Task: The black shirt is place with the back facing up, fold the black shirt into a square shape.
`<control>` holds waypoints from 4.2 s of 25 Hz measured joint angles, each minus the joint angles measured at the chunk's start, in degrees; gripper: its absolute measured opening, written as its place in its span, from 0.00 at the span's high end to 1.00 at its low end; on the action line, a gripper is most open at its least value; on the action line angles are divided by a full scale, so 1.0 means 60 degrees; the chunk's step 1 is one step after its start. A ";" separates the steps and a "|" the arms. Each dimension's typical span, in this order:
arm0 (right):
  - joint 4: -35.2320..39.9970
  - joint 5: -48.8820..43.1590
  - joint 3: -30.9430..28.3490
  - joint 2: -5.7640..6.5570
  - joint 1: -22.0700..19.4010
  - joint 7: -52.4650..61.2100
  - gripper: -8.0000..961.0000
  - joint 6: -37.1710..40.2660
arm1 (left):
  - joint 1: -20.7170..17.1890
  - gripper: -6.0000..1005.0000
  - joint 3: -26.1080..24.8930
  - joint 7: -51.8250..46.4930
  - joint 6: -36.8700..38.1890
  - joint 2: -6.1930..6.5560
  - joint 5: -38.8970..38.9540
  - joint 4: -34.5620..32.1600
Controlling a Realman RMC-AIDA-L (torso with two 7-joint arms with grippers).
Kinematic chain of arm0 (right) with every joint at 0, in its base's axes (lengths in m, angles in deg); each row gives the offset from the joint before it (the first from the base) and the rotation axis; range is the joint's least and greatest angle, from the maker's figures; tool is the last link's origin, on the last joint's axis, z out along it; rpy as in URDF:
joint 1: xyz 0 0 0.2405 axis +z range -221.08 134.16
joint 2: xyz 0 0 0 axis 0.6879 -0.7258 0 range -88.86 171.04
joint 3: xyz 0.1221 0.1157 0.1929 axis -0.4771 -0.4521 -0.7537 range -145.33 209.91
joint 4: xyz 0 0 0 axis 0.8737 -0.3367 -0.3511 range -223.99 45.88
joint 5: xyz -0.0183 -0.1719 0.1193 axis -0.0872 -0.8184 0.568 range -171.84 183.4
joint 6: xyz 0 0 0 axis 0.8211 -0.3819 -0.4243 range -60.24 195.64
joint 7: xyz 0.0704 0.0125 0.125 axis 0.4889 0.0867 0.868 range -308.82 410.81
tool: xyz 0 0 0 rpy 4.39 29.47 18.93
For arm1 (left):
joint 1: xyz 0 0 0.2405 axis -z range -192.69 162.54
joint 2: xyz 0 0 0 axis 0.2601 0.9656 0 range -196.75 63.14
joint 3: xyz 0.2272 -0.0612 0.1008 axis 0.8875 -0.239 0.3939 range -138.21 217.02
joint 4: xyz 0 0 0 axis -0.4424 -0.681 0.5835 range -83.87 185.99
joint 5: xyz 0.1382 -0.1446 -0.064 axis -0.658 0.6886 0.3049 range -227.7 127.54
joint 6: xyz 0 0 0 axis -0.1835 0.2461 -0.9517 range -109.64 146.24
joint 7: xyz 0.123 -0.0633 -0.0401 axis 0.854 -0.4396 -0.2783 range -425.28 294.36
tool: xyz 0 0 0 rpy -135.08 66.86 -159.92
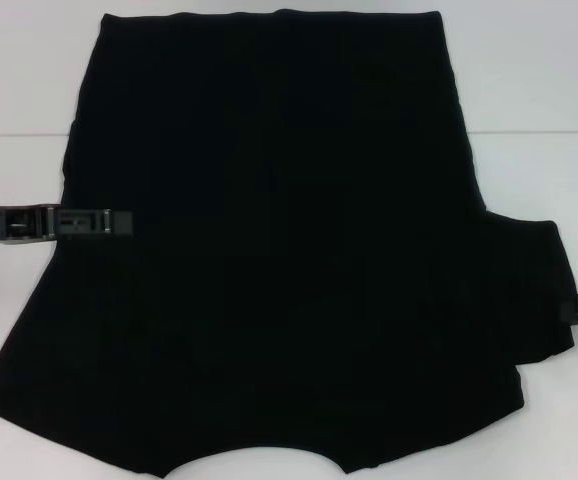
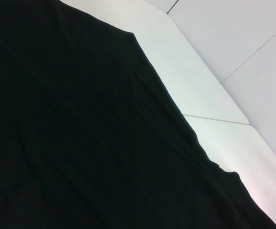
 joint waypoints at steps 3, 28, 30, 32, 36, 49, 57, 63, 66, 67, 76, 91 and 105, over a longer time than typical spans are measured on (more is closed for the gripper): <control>0.0000 -0.0006 0.0029 0.0001 0.0003 0.0008 0.81 0.0000 | 0.0000 0.31 0.0000 0.0000 0.0001 0.0000 0.0016 -0.0001; 0.1042 0.0993 -0.0445 0.0200 0.0312 -0.0085 0.99 0.0151 | -0.0221 0.31 -0.0015 -0.0007 0.0141 0.0009 0.1005 -0.0020; 0.1024 0.1026 -0.0215 0.0081 0.0573 -0.0112 0.99 0.0272 | -0.0249 0.31 -0.0023 -0.0006 0.0091 0.0020 0.1090 -0.0010; 0.0978 0.1028 0.0137 -0.0081 0.0875 -0.0163 0.99 0.0251 | -0.0266 0.31 -0.0029 -0.0005 0.0058 0.0031 0.1199 -0.0006; 0.0802 0.0967 0.1236 -0.0413 0.1493 -0.0263 0.98 -0.0205 | -0.0300 0.31 -0.0029 -0.0001 0.0020 0.0038 0.1360 0.0005; 0.0543 0.1011 0.3905 -0.1036 0.2236 -0.0825 0.95 -0.1076 | -0.0437 0.31 -0.0361 0.0147 -0.0041 0.0027 0.1598 0.0015; 0.0554 0.1153 0.3192 -0.0911 0.2205 -0.0669 0.89 -0.0889 | -0.0499 0.31 -0.0612 0.0225 -0.0013 0.0077 0.1713 0.0217; 0.0668 0.1196 0.1887 -0.0576 0.2059 0.0035 0.62 -0.0749 | -0.0774 0.31 0.0066 -0.1338 0.1009 0.0807 0.0717 0.0374; 0.0674 0.1294 0.1318 -0.0336 0.1979 0.0093 0.51 -0.0482 | -0.0994 0.31 0.0119 -0.1962 0.1352 0.1027 -0.0071 0.0316; 0.0675 0.1316 0.1234 -0.0292 0.1960 0.0099 0.48 -0.0447 | -0.1088 0.31 0.0105 -0.2132 0.1362 0.1046 -0.0374 0.0260; 0.0675 0.1683 0.1026 -0.0089 0.1703 0.0037 0.18 -0.0281 | -0.1269 0.42 0.0088 -0.2719 0.0789 0.0834 -0.2230 0.0059; 0.0670 0.1695 0.1023 -0.0086 0.1582 0.0012 0.16 -0.0257 | -0.1288 0.49 0.0148 -0.3047 -0.0222 0.0616 -0.3239 0.0272; 0.0658 0.1694 0.1023 -0.0088 0.1425 -0.0002 0.16 -0.0212 | -0.1211 0.49 0.0128 -0.3049 -0.0284 0.0494 -0.3255 0.0197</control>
